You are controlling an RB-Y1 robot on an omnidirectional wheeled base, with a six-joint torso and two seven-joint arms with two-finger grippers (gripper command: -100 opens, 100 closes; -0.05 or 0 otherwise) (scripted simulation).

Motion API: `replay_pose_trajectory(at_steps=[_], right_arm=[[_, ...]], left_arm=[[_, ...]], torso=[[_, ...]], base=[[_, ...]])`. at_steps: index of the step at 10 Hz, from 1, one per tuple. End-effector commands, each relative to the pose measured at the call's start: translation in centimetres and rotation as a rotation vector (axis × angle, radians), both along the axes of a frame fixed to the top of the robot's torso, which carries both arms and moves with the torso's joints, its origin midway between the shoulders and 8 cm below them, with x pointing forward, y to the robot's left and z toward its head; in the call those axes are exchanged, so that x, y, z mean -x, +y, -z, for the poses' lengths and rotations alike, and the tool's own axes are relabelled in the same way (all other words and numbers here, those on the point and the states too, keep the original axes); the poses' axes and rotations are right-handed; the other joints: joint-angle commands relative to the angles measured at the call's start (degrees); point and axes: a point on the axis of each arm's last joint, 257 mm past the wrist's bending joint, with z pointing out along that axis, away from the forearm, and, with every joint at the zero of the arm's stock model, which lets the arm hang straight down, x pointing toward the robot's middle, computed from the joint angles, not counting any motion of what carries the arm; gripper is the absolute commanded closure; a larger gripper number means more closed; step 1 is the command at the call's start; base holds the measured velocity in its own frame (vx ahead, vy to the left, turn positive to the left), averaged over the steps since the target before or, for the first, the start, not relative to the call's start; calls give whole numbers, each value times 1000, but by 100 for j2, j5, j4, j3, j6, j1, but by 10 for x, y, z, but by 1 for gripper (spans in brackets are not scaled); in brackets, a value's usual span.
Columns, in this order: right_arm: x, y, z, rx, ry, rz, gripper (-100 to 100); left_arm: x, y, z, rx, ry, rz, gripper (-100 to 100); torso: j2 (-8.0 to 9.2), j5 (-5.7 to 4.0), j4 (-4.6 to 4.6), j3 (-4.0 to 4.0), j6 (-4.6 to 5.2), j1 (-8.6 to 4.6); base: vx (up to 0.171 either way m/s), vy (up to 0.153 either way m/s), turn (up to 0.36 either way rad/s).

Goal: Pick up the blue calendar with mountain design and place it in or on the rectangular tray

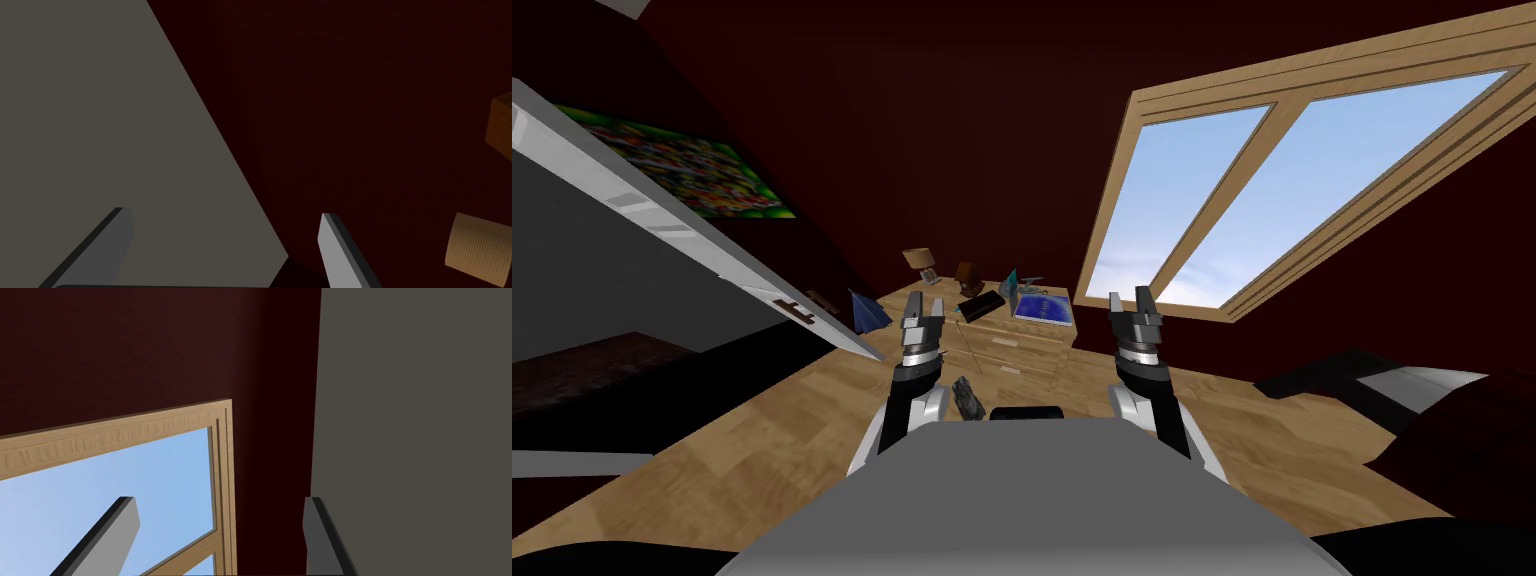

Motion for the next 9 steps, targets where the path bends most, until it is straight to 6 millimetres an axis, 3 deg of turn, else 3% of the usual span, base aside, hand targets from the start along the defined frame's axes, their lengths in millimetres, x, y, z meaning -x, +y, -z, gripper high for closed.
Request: replay_pose_trajectory(at_steps=[1, 6, 9], right_arm=[[0, 0, 0, 0, 0, 0, 0], [0, 0, 0, 0, 0, 0, 0], [0, 0, 0, 0, 0, 0, 0]], left_arm=[[-4, -3, 5, -45, 22, 8, -100], [-19, -5, 27, -168, 102, 0, -100], [-38, 3, 61, -302, 210, -49, -100]], torso=[[0, 0, 0, 0, 0, 0], [-5, -3, -1, -3, 1, -14], [-9, -7, -2, -5, 2, -34]], base=[[3, -15, -38], [10, -36, -48], [23, -91, -124]])
